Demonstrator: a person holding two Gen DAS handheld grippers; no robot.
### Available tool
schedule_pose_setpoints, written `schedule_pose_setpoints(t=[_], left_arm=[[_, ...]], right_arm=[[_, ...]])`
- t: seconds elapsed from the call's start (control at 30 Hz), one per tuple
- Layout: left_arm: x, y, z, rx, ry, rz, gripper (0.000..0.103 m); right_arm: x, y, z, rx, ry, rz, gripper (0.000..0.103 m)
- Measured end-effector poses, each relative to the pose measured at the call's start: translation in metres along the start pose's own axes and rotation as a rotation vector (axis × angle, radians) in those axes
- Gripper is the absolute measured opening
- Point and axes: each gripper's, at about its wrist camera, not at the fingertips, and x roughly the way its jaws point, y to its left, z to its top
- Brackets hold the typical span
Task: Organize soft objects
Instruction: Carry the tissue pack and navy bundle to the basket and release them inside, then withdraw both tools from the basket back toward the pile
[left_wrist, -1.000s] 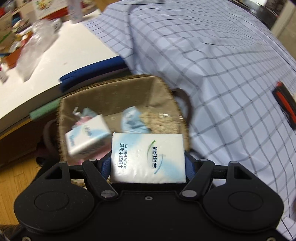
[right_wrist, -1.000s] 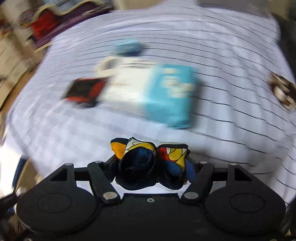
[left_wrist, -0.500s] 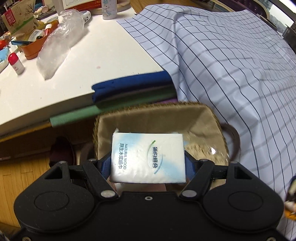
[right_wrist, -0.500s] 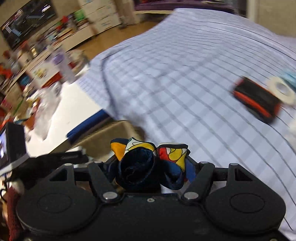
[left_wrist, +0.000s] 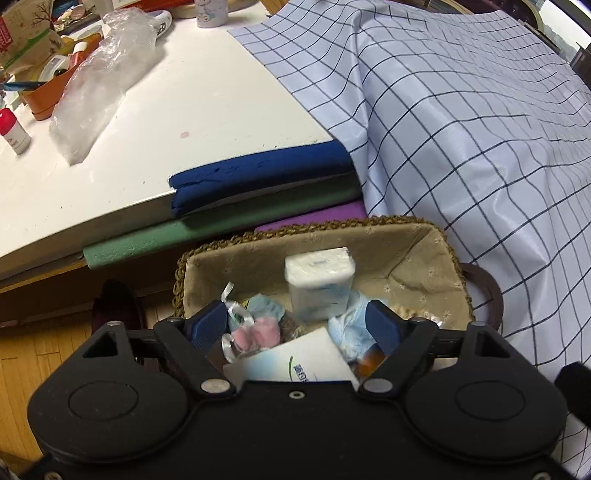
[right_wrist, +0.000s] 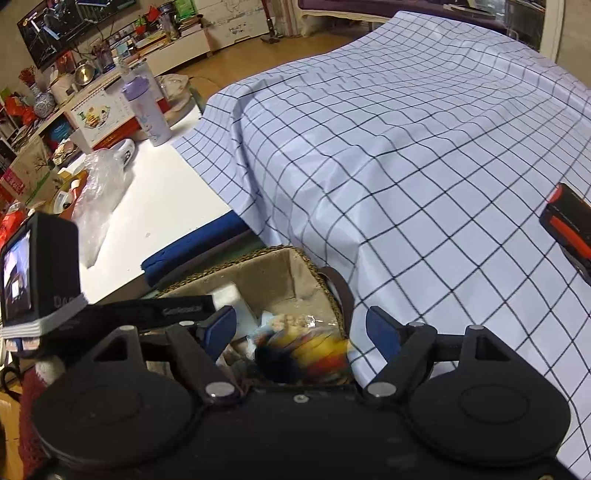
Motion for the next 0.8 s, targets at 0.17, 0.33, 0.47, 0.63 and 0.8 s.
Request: schedule_pose_setpoints(t=[0.17,0.33,0.47,0.63,0.8], left_arm=[[-0.004,0.000,-0.010,-0.008,0.017,0.004,0.078],[-0.012,-0.004,-0.026,0.009,0.028,0.008,0.079],[-0.020,-0.010,-0.040,0.021,0.038,0.009,0.079],[-0.032,-0.021,-0.058,0.045,0.042,0.013,0.079],[-0.043,-0.036,-0.074,0.081,0.052,0.010,0.080]], right_arm=[[-0.010,-0.012,-0.009,0.003,0.005,-0.034,0.077],[-0.015,-0.018,-0.026,-0.015,0.028,-0.068,0.077],[-0.021,-0.022,-0.043,-0.032,0.033,-0.080,0.077],[-0.031,-0.037,-0.062,-0.013,0.042,-0.083,0.077],[-0.047,-0.062,-0.082,0.037,0.039,-0.098,0.077]])
